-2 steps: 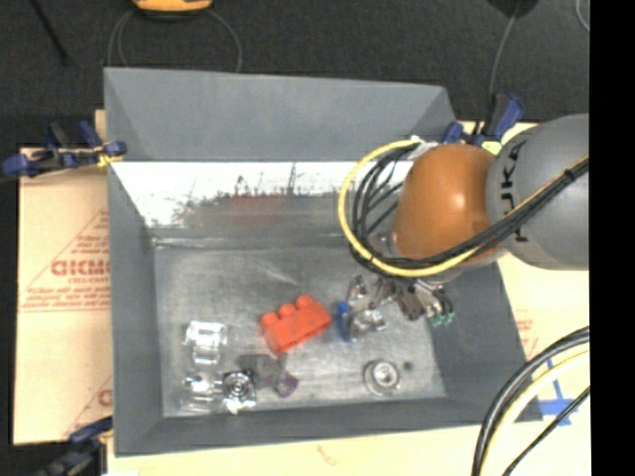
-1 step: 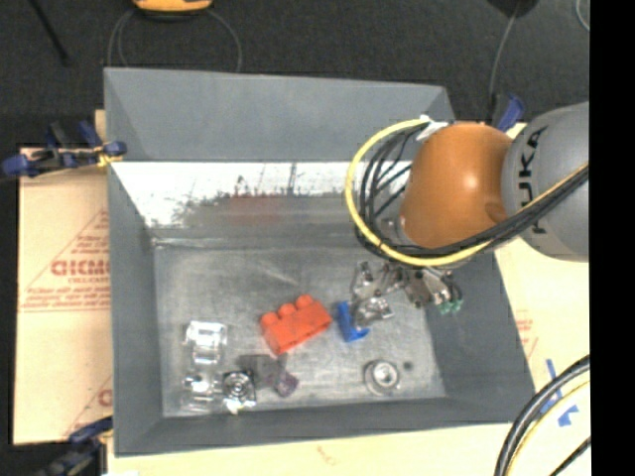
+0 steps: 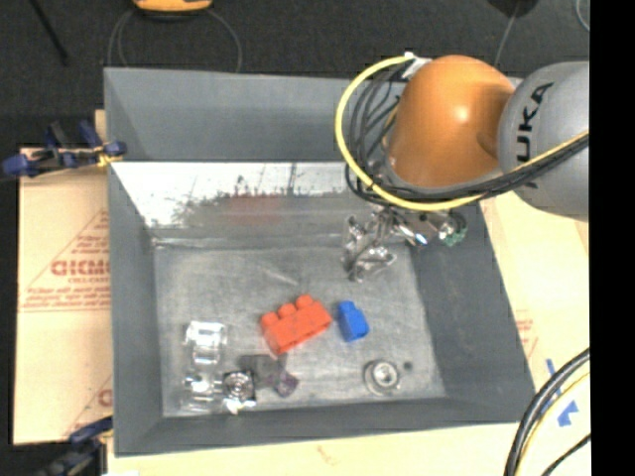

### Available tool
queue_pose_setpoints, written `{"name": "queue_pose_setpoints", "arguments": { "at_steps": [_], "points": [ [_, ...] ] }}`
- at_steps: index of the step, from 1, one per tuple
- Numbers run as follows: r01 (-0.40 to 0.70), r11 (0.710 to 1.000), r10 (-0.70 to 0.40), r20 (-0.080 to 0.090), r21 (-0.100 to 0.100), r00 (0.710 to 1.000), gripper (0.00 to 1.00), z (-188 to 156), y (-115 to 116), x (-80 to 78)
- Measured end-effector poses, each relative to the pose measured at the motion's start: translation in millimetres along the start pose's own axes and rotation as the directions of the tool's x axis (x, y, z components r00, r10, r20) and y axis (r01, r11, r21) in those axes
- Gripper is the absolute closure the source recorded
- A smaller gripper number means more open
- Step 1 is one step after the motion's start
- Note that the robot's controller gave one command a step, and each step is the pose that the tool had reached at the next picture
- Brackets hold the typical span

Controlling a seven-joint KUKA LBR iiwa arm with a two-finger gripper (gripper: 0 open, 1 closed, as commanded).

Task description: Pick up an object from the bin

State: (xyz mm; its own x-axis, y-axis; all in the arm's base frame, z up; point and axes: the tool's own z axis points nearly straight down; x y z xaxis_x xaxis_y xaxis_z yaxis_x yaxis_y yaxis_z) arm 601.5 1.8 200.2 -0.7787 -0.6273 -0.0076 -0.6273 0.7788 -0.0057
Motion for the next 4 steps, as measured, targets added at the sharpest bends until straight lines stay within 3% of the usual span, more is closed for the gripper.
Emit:
{"name": "queue_pose_setpoints", "arguments": {
  "at_steps": [1, 2, 3, 4],
  "points": [
    [-0.002, 1.000, 0.002, -0.002, -0.004, 1.000, 0.00, 1.2, 1.2, 0.7],
    [-0.070, 0.998, 0.070, -0.014, -0.010, 0.997, 0.00, 49.7, 28.3, 100.0],
    [-0.013, 1.000, 0.013, 0.008, 0.006, 1.000, 0.00, 100.6, 50.4, 54.0],
    [0.056, 0.998, -0.056, 0.003, -0.003, 0.998, 0.00, 74.5, 81.9, -10.4]
  ]
}}
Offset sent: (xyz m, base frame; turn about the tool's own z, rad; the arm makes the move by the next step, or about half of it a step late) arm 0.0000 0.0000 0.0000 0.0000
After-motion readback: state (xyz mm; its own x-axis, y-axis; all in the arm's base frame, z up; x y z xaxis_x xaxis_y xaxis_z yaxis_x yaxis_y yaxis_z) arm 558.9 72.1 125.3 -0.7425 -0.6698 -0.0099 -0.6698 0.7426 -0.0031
